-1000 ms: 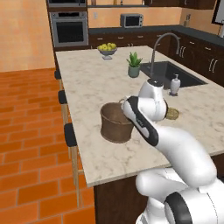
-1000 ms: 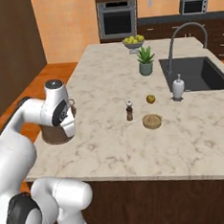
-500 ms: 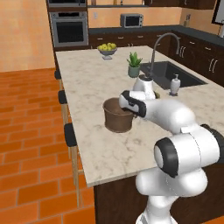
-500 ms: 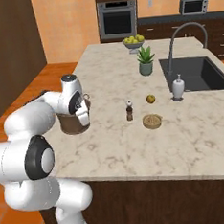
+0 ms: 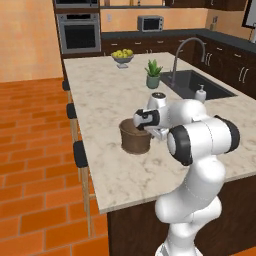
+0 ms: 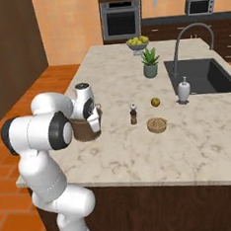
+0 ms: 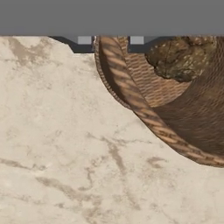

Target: Open the cabinet, pick up the bread from the cabinet and place it in the basket. Then move the basket to the dining counter.

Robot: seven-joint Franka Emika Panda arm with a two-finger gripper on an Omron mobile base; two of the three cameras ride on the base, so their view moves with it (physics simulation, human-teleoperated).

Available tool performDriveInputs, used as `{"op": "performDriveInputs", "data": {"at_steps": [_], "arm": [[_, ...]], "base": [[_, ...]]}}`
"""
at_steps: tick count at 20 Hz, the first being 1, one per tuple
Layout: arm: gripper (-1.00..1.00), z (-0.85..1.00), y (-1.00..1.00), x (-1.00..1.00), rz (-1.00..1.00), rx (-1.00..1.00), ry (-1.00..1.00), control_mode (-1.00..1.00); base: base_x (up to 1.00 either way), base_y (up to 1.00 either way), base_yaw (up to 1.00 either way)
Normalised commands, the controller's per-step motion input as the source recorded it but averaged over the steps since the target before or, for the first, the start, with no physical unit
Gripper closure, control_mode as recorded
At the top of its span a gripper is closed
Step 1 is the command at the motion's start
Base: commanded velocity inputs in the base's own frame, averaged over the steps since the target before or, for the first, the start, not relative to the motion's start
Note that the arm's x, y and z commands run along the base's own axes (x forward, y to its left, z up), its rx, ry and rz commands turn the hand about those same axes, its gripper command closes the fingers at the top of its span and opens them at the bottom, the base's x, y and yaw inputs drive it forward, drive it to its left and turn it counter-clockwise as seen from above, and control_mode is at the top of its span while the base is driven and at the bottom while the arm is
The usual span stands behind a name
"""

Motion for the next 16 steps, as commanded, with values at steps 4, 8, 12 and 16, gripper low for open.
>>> {"op": "performDriveInputs", "data": {"at_steps": [4,8,12,16], "arm": [[1.0,-0.93,0.0,0.08,-0.04,0.0,0.02,-1.0],[1.0,-0.39,0.0,0.32,-0.02,0.0,0.02,-1.0],[-1.0,-0.23,0.0,-0.04,-0.01,0.0,0.0,-1.0],[-1.0,0.08,0.0,-0.35,0.0,0.0,0.0,-1.0]], "base": [[0.0,0.0,0.0],[0.0,0.0,0.0],[0.0,0.0,0.0],[0.0,0.0,0.0]]}}
